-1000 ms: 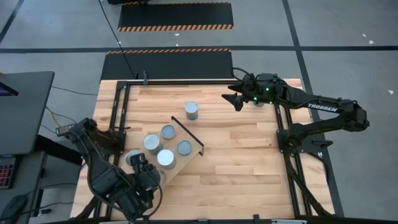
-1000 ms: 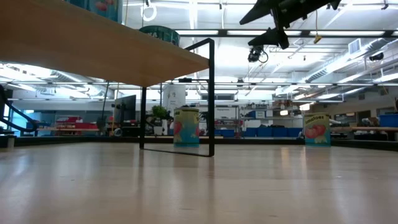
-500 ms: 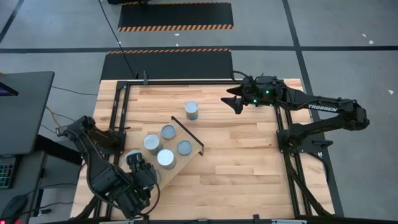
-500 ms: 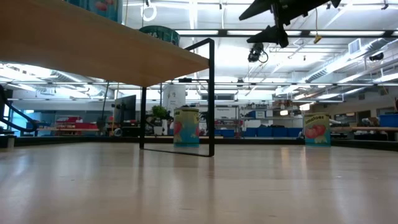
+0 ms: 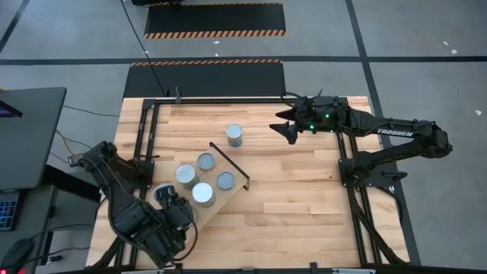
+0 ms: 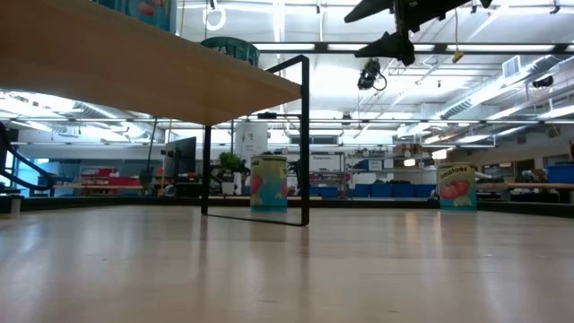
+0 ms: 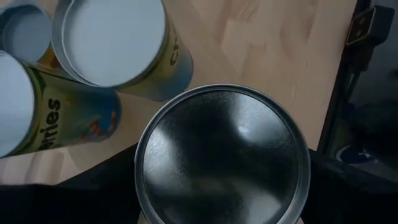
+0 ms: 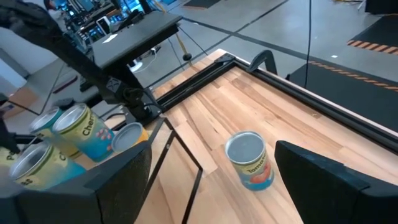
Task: Pick and place cans onto a shelf
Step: Put the canned peaches on the shelf
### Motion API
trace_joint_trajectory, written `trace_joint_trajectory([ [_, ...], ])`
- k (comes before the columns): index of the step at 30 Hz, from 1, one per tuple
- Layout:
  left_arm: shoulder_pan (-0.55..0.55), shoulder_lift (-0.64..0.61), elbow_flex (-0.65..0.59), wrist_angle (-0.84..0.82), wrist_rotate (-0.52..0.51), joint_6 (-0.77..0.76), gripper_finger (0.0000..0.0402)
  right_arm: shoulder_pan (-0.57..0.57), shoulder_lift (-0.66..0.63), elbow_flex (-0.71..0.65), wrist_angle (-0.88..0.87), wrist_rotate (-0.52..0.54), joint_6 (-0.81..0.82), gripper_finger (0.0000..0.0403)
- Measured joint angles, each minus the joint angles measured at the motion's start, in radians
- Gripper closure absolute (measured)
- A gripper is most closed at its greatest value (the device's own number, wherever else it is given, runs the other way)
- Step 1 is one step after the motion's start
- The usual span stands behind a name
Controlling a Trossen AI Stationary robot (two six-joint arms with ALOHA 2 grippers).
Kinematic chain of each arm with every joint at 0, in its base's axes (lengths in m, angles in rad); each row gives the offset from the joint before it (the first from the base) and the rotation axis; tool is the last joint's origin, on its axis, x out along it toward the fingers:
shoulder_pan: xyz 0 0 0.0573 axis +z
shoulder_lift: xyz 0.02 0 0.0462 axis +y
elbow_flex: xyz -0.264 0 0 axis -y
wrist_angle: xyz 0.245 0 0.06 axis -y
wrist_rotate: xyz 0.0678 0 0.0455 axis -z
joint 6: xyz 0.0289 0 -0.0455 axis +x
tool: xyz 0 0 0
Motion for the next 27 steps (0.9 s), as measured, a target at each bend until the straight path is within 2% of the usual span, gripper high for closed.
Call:
trace_joint_trajectory([
  [5, 0.014, 0.000, -0.008, 0.012, -0.033, 0.004, 0.0073, 0.017, 0.000, 0.000, 0.002, -0.002, 0.000, 0.0054],
  [10, 0.040, 0.002, -0.061, 0.092, 0.043, 0.020, 0.0077, 0.021, 0.000, 0.000, 0.011, -0.003, -0.016, 0.0055],
  [27, 0.062, 0.001, -0.063, 0.055, 0.053, 0.026, 0.0075, 0.021, 0.000, 0.000, 0.036, -0.016, -0.080, 0.0055],
])
